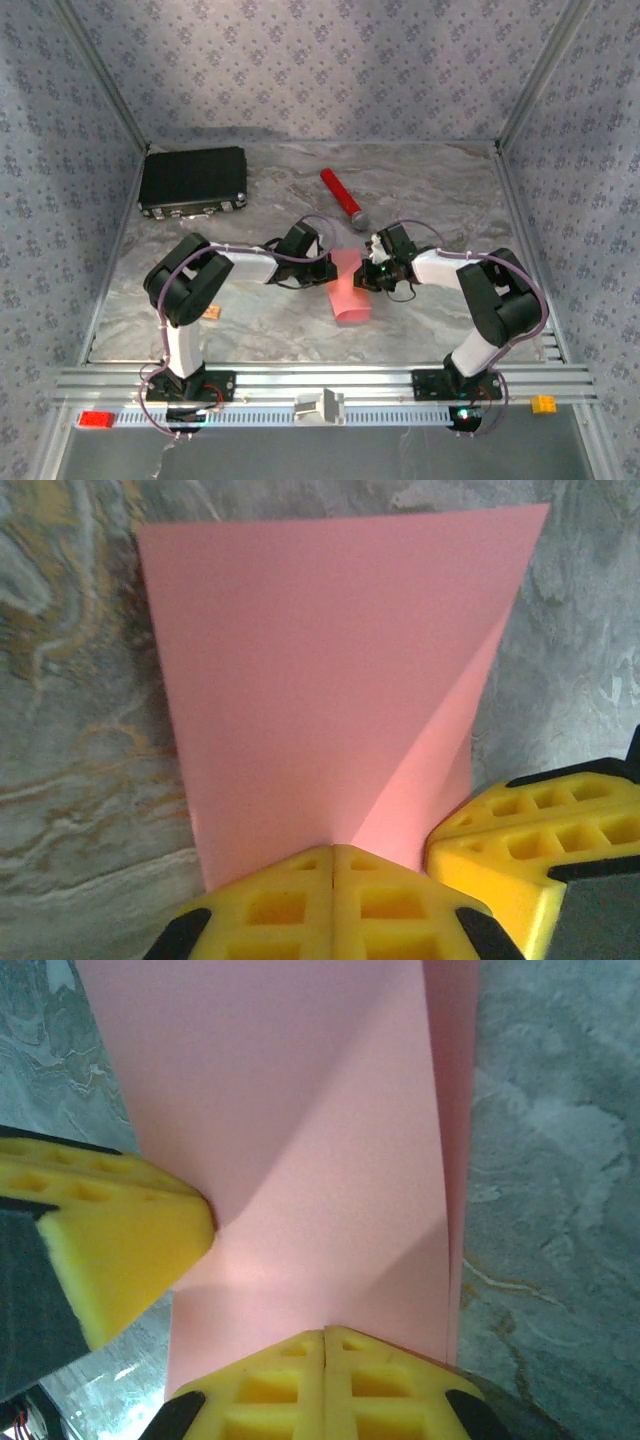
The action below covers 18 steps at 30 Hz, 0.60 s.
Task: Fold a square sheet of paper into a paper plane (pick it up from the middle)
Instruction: First fold the square sheet of paper in half at the center of the table.
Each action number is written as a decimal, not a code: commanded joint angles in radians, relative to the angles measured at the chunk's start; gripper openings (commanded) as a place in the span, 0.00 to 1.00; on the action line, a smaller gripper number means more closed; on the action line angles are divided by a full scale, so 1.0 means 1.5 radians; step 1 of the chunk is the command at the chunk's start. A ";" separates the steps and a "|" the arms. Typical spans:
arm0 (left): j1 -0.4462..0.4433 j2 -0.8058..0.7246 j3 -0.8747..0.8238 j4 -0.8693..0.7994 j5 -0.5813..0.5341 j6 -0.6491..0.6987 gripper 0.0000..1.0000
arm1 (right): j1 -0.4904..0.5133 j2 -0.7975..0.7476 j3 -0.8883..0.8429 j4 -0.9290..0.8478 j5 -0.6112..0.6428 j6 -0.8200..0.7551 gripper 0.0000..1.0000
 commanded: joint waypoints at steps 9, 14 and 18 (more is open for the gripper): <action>0.024 0.039 0.024 -0.010 0.023 0.024 0.00 | -0.005 0.012 -0.027 -0.071 0.055 0.006 0.00; 0.032 0.043 0.010 -0.026 -0.022 0.009 0.00 | -0.006 0.009 -0.029 -0.071 0.057 0.006 0.00; 0.033 0.020 0.025 -0.041 -0.017 0.019 0.00 | -0.006 0.008 -0.030 -0.072 0.059 0.007 0.00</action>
